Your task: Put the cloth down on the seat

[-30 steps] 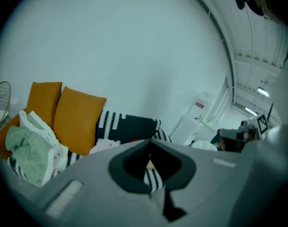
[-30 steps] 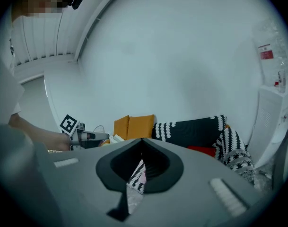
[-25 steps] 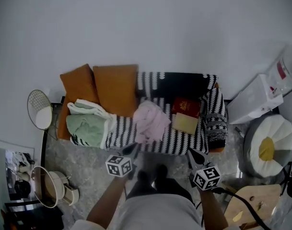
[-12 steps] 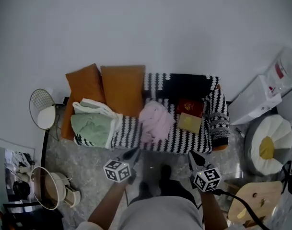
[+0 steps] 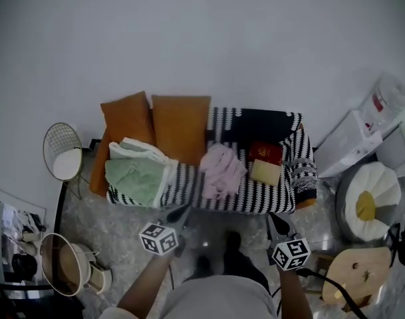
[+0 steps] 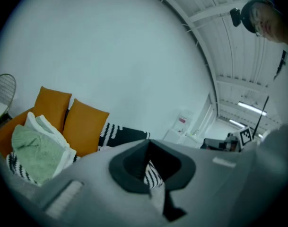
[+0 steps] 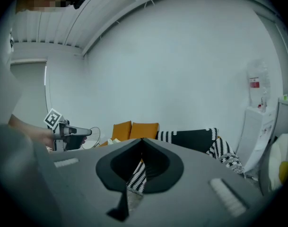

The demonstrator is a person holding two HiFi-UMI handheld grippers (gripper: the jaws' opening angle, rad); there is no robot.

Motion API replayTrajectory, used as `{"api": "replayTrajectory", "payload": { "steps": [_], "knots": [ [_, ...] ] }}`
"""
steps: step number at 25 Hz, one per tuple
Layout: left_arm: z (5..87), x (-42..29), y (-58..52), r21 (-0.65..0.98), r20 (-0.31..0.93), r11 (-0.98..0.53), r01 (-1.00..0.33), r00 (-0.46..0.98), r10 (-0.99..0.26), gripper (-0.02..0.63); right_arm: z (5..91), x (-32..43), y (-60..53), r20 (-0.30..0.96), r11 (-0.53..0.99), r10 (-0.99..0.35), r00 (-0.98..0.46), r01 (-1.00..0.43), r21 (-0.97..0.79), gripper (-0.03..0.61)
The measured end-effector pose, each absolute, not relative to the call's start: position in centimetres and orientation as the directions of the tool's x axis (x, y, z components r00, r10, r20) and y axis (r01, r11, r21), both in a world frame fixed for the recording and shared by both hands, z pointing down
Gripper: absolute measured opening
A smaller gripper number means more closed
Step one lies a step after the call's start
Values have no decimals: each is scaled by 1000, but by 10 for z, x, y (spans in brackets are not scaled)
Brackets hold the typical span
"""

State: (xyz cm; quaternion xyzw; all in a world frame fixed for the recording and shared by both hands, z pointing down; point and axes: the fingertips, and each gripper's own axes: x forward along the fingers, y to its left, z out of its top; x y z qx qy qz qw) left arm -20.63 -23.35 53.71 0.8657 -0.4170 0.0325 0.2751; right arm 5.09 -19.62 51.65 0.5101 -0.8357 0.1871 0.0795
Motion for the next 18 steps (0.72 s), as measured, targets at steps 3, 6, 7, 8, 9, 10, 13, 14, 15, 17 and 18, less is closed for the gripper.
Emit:
{"api": "replayTrajectory", "payload": {
  "steps": [3, 6, 7, 8, 9, 10, 13, 14, 15, 17, 18],
  "knots": [
    [523, -221, -212, 422, 265, -528, -737, 657, -705, 2, 508, 37, -172, 313, 402, -835, -453, -890, -214, -5],
    [509, -232, -189, 395, 248, -548, -737, 660, -709, 2, 503, 24, -147, 309, 391, -843, -441, -896, -211, -5],
    [504, -235, -182, 385, 243, -555, -738, 661, -710, 2, 501, 21, -139, 307, 386, -846, -436, -898, -211, -5],
    [500, -237, -175, 374, 238, -561, -738, 661, -711, 2, 500, 19, -133, 304, 381, -849, -431, -900, -212, -5],
    [496, -239, -170, 364, 234, -566, -740, 661, -713, 2, 498, 17, -127, 302, 377, -852, -427, -902, -212, -5],
    [494, -240, -164, 354, 231, -570, -741, 660, -715, 2, 497, 16, -122, 300, 375, -854, -425, -902, -212, -5],
    [488, -240, -150, 323, 229, -581, -747, 657, -718, 2, 491, 14, -110, 292, 390, -851, -437, -898, -205, -5],
    [487, -240, -146, 311, 231, -584, -749, 656, -718, 2, 489, 14, -107, 288, 400, -848, -445, -894, -203, -3],
    [486, -239, -143, 302, 233, -587, -751, 655, -719, 2, 486, 15, -106, 284, 409, -845, -453, -890, -203, -5],
    [483, -236, -139, 294, 229, -586, -755, 651, -724, 2, 481, 18, -105, 270, 418, -845, -462, -885, -207, -3],
    [482, -235, -137, 294, 226, -583, -757, 648, -727, 2, 480, 20, -104, 263, 418, -846, -463, -884, -210, -5]
  ]
}}
